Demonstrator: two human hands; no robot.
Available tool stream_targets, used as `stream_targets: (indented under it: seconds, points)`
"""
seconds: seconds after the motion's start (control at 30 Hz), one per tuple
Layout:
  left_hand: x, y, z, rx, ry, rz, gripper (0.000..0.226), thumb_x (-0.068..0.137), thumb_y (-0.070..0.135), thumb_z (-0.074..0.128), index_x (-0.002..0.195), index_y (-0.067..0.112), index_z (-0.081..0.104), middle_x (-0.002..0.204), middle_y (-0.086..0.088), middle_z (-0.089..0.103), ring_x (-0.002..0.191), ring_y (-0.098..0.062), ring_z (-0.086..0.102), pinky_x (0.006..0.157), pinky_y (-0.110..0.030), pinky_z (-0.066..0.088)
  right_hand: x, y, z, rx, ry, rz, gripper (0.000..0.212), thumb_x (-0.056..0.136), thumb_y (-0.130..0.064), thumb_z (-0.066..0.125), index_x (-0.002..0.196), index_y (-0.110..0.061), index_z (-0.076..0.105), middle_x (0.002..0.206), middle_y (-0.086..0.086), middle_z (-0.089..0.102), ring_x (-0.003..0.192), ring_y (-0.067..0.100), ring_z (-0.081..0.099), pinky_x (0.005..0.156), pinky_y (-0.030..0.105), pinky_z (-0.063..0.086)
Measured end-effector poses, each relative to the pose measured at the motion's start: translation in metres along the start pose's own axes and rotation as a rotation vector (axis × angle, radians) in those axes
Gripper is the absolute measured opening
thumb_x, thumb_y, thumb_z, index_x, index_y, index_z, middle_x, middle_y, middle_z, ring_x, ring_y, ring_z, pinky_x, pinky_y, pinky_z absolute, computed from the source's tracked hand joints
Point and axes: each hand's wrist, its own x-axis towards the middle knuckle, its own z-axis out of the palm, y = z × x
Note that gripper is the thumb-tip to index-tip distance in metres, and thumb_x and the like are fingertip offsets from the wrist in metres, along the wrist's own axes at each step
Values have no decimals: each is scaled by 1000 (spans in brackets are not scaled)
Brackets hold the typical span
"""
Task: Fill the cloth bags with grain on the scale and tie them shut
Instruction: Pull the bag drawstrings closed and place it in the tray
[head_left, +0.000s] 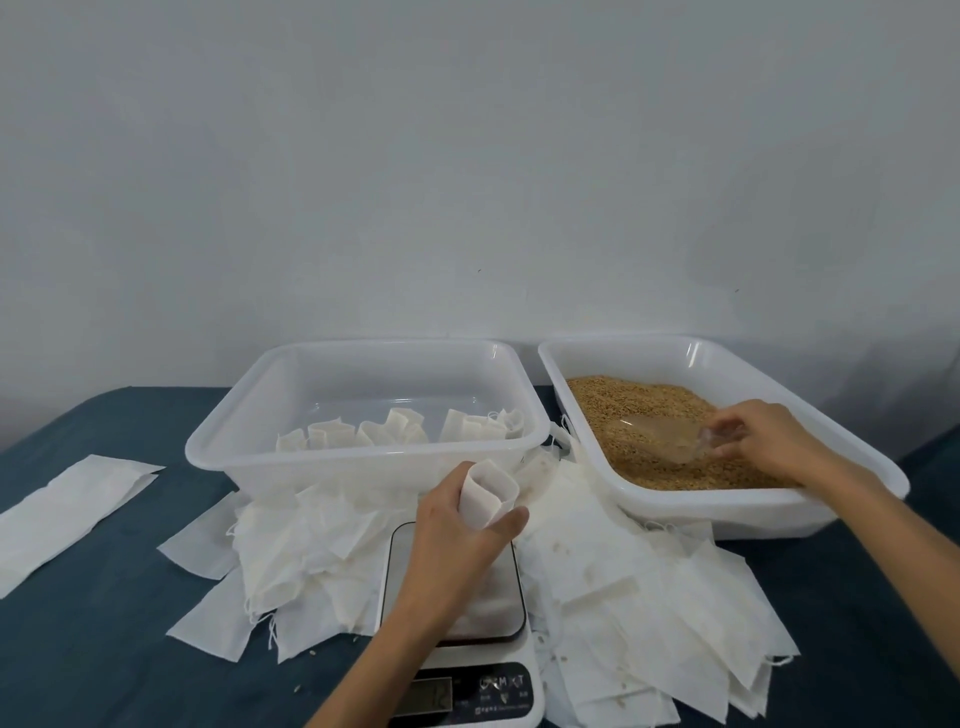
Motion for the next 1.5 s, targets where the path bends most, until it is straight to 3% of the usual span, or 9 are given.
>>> stream_targets:
  seconds: [0.3, 0.43, 0.57, 0.77, 0.93, 1.03, 1.13, 1.33, 1.5]
  points:
    - [3, -4, 2, -14, -15, -14, 24, 70, 34, 77, 87, 23, 65, 83, 6, 69, 73, -8, 60, 63, -14, 47, -15, -22, -11, 103, -17, -68, 27, 80, -2, 80, 100, -20, 77, 104, -5, 74, 106, 14, 66, 105, 43, 48]
    - [3, -3, -1, -33, -49, -20, 24, 72, 33, 78, 91, 23, 67, 87, 8, 71, 75, -8, 64, 65, -16, 50, -32, -58, -18, 207, -73, -205, 31, 83, -4, 78, 100, -29, 76, 103, -14, 75, 104, 2, 66, 94, 25, 48]
    - [0, -8, -17, -137, -149, -66, 24, 74, 33, 81, 93, 24, 70, 96, 5, 74, 87, -12, 68, 82, -38, 58, -55, -99, -18, 327, -184, -356, 33, 83, -6, 78, 103, -32, 77, 107, -20, 74, 103, -4, 67, 81, 6, 49]
    - [-4, -15, -30, -163, -220, -65, 26, 79, 32, 81, 103, 29, 71, 98, -1, 75, 93, -19, 70, 95, -57, 58, -75, -140, -10, 192, -195, -477, 39, 80, -24, 82, 112, -44, 72, 111, -22, 72, 107, -2, 67, 97, 36, 51]
    - [3, -12, -30, -197, -242, -8, 31, 87, 20, 79, 116, 23, 67, 101, 3, 74, 101, -18, 71, 93, -42, 59, -83, -161, -11, 112, -130, -519, 40, 81, -17, 82, 111, -42, 73, 107, -26, 71, 103, -9, 64, 98, 25, 50]
    - [8, -11, -30, -172, -270, 12, 20, 89, 16, 78, 105, 25, 70, 99, 6, 74, 99, -12, 70, 87, -25, 56, -89, -169, -17, 85, -91, -539, 40, 81, -15, 82, 114, -37, 74, 106, -21, 73, 101, -11, 63, 89, 7, 46]
    - [8, -14, -31, -165, -267, 20, 14, 88, 13, 79, 98, 17, 70, 96, 0, 75, 93, -10, 70, 83, -21, 55, -95, -177, -21, 38, -68, -553, 39, 81, -13, 82, 113, -32, 73, 105, -20, 72, 101, -12, 62, 84, 4, 43]
    - [5, -18, -33, -187, -246, 25, 23, 89, 5, 79, 109, 10, 69, 99, -11, 73, 99, -27, 68, 89, -31, 56, -100, -188, -20, -35, -56, -558, 33, 79, -6, 82, 106, -23, 74, 99, -21, 70, 101, -9, 61, 81, -2, 36]
    - [5, -18, -32, -169, -239, 14, 30, 87, 12, 80, 115, 16, 70, 100, -5, 75, 102, -26, 69, 96, -47, 55, -101, -192, -19, -130, -5, -598, 34, 77, -6, 84, 106, -22, 75, 86, -28, 60, 94, -8, 55, 80, -4, 31]
